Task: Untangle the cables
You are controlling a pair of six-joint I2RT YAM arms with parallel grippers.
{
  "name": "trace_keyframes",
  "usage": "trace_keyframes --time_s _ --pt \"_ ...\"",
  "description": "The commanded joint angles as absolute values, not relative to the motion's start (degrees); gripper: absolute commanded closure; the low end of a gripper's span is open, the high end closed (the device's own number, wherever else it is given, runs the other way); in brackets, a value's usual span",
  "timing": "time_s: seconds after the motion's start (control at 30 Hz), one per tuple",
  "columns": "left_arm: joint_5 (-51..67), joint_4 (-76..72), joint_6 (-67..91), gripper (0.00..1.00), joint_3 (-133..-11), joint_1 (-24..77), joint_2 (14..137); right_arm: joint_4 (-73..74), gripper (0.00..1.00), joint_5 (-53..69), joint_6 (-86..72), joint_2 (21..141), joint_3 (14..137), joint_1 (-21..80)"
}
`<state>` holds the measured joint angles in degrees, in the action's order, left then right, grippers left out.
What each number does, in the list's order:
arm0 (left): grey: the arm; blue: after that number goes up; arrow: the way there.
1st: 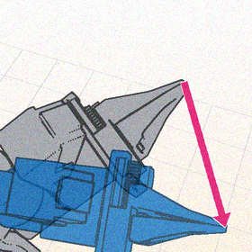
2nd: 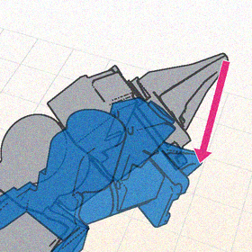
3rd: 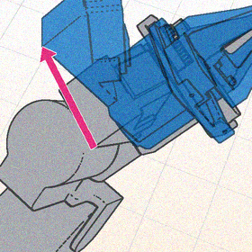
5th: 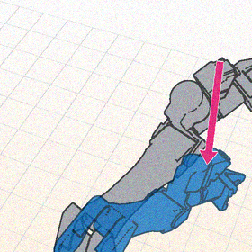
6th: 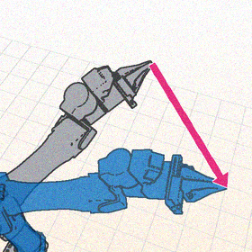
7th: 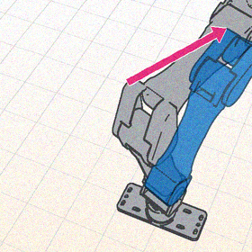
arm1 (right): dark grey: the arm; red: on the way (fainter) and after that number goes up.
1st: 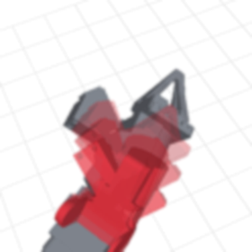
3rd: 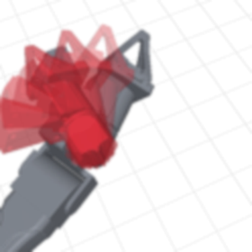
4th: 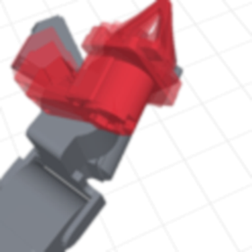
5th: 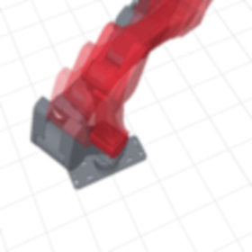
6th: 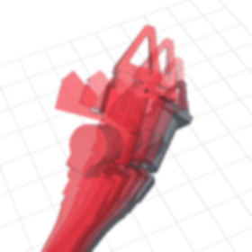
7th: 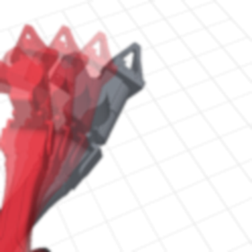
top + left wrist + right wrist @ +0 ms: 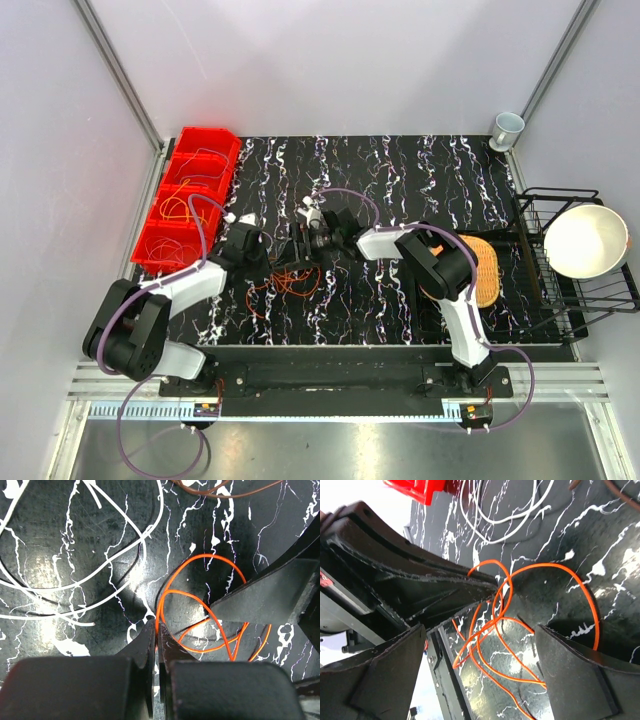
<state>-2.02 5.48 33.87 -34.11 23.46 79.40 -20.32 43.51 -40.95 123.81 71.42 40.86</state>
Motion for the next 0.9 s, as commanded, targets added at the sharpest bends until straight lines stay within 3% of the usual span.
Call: trace_keyframes --time_s 0.0,0.2,0.7,0.87 --pt "-3.96 5.71 32.61 1.0 -37.35 23.47 79.98 -21.8 0.06 46.41 -39.99 120.5 70.58 40.87" --pt "-3.69 5.63 32.69 1.0 -38.23 23.47 81.47 -20.13 0.06 46.06 -37.97 115.93 67.06 42.01" --pt "-3.25 4.66 33.31 1.0 -37.44 23.47 81.83 -3.09 0.12 24.1 -27.52 116.28 71.63 50.18" --pt "-3.16 4.57 33.22 1.0 -37.44 23.38 82.09 2.1 0.19 17.85 -25.14 117.94 73.91 52.29"
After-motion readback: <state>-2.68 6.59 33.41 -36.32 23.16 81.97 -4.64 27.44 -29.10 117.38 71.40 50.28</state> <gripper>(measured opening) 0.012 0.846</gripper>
